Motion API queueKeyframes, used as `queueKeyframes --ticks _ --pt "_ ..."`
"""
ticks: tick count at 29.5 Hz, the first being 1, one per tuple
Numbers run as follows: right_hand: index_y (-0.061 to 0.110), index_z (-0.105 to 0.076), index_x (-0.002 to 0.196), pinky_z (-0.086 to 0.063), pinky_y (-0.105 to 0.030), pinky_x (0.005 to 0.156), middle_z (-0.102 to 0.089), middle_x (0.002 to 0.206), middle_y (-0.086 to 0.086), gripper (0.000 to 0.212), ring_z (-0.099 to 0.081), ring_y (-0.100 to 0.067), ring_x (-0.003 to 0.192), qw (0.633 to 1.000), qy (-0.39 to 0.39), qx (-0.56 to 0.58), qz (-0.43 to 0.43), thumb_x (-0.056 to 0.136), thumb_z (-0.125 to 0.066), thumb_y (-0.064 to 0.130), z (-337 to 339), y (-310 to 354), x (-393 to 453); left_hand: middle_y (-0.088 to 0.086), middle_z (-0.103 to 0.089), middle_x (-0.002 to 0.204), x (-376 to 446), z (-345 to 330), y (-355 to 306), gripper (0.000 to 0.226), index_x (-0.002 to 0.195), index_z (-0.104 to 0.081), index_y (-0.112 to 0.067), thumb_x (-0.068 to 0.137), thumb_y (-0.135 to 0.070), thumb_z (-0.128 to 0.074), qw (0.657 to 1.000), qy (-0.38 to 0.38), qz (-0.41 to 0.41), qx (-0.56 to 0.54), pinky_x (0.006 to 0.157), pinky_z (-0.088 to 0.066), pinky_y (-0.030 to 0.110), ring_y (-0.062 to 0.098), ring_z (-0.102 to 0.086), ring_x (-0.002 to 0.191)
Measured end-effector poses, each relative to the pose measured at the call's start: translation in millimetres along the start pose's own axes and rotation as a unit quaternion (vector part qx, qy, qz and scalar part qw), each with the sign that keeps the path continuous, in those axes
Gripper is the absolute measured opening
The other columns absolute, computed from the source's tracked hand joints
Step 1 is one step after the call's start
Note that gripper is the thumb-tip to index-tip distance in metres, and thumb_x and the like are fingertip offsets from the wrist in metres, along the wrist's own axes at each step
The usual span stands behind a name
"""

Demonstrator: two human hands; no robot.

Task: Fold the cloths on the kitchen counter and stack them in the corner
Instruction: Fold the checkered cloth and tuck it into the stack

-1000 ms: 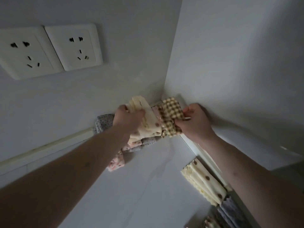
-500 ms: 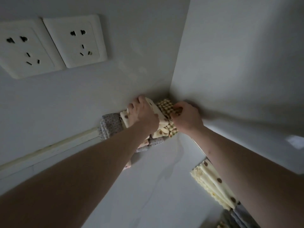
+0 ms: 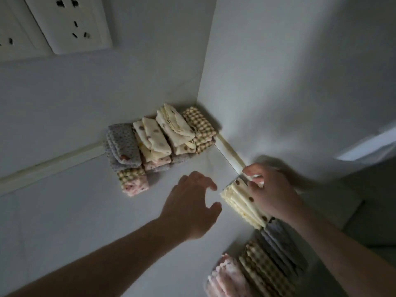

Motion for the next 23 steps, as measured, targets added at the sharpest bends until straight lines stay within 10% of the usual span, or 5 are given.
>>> queueKeyframes --ticks 11,23 --pt "0.025 -0.063 0.125 -0.059 -0.043 0.084 -0.073 0.106 0.001 0.025 -0.071 -0.022 0.096 0.991 -0.014 -0.127 -0.043 0.101 -0.055 0.026 -22 -50 -49 -0.012 -0.042 0.140 -72 -96 -1 0.080 0.139 -0.046 -0.034 0.074 -0.078 -0.065 0.982 0.157 0.092 0.052 0.108 -0.039 0.035 0.014 -0.041 0.128" --pt "0.020 -0.058 0.122 -0.058 -0.040 0.086 -0.070 0.112 0.001 0.043 -0.068 -0.022 0.101 0.996 -0.008 -0.037 -0.085 0.084 -0.077 0.022 -41 -49 -44 -0.018 -0.052 0.118 -86 -82 26 0.010 0.100 -0.049 -0.035 0.100 -0.044 -0.051 0.996 0.063 0.065 0.025 0.093 -0.045 0.030 0.012 -0.045 0.116"
Point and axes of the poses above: each hand's wrist, its own x-axis towards the middle knuckle, its own z-axis out of the back of the hand, y = z × x, the point moved 9 cm from there along x, towards the middle knuckle
